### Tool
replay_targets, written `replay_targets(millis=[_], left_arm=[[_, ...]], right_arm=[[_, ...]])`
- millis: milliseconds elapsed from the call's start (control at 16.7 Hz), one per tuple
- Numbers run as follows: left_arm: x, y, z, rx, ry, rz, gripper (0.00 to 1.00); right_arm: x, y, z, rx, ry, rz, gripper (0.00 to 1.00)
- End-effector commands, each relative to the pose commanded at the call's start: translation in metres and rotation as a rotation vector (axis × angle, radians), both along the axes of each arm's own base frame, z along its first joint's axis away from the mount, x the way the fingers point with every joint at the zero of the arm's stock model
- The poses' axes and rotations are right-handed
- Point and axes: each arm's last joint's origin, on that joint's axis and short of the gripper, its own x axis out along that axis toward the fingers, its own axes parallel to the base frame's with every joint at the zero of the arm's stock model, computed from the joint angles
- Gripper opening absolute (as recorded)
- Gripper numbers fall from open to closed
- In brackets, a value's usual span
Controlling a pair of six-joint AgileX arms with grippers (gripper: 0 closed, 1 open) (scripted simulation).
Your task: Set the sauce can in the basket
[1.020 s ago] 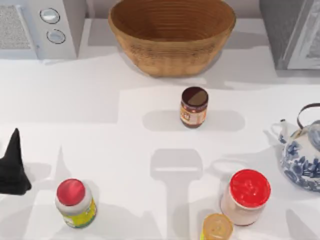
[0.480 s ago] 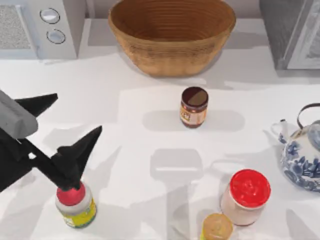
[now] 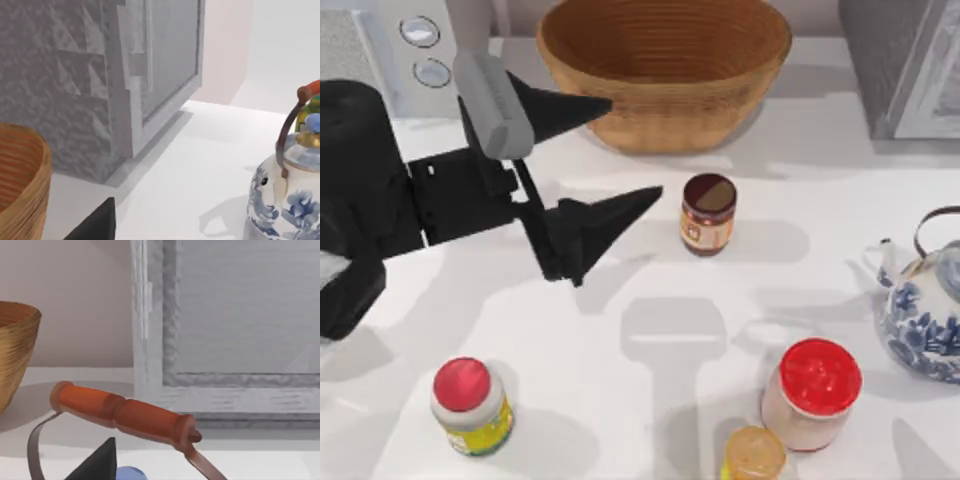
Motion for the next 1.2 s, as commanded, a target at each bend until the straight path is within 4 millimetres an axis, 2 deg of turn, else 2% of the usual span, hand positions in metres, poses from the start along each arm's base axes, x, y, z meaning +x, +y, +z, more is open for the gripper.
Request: replay_targets(millis=[240, 420, 540, 780, 900, 1020, 1200], left_arm=[[0.058, -0.028, -0.036, -0.028, -0.054, -0.143, 1.00], [0.092, -0.038, -0.080, -0.039, -0.067, -0.209, 1.00], [0.108, -0.039, -0.113, -0.042, -0.059, -0.235, 1.00], [0.124, -0.033, -0.173, -0.043, -0.023, -0.254, 1.00], [0.127, -0.029, -0.192, -0.043, -0.006, -0.254, 1.00], [0.128, -0.027, -0.202, -0.042, 0.002, -0.252, 1.00], [0.128, -0.027, -0.202, -0.042, 0.002, -0.252, 1.00]], right_arm=[[0.000, 0.000, 0.000, 0.000, 0.000, 0.000, 1.00], [0.000, 0.000, 0.000, 0.000, 0.000, 0.000, 1.00], [0.000, 0.000, 0.000, 0.000, 0.000, 0.000, 1.00], [0.000, 0.000, 0.000, 0.000, 0.000, 0.000, 1.00], [0.000, 0.000, 0.000, 0.000, 0.000, 0.000, 1.00], [0.000, 0.000, 0.000, 0.000, 0.000, 0.000, 1.00], [0.000, 0.000, 0.000, 0.000, 0.000, 0.000, 1.00]])
